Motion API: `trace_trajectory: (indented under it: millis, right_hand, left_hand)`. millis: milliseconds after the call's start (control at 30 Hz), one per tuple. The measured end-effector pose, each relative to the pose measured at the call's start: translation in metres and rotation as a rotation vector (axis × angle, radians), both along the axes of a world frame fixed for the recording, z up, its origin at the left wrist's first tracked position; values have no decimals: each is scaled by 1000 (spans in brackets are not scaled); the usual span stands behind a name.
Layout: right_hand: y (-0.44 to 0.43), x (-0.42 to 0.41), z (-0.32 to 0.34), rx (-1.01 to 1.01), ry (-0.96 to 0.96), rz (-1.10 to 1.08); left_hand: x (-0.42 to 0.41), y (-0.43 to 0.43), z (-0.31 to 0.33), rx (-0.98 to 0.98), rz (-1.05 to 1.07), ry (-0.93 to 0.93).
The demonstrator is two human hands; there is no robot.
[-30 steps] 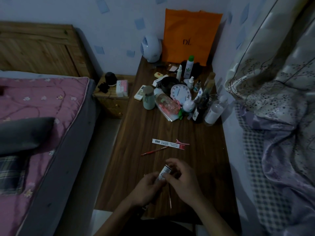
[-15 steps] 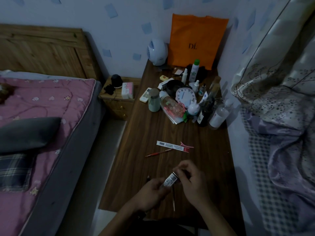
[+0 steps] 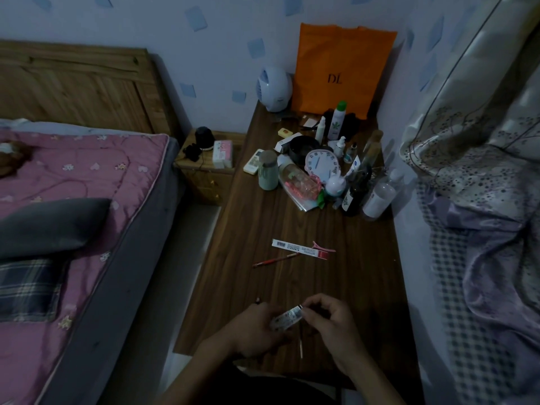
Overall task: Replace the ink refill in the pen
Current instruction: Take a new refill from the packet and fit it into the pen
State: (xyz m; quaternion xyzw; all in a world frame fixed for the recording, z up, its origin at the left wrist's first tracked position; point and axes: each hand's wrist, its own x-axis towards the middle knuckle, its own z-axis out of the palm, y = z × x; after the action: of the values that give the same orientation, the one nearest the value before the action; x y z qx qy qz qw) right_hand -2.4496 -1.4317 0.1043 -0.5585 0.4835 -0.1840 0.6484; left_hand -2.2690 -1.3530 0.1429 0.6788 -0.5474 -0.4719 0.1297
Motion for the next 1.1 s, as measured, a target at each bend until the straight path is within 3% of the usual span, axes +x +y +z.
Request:
trace_trajectory:
  millis: [233,533,667,900,1100]
  right_hand:
    - [13,-2,-22,541,-142,-359]
    - [29,13,-22,781,-339,-371]
    - [30,16,-18,840,-432,-415]
    - [27,23,-15,803,-457,-525]
    - [30,29,-10,796,-383,-433]
  left_hand:
    - [25,-10,37,111,-99,-232]
    - [30,-17,74,-19,-63,-258]
    - [25,-21,77,-169,54,-58]
    - [6,-17,44,-315,707,333]
    - [-9,-15,31,-439,834,409]
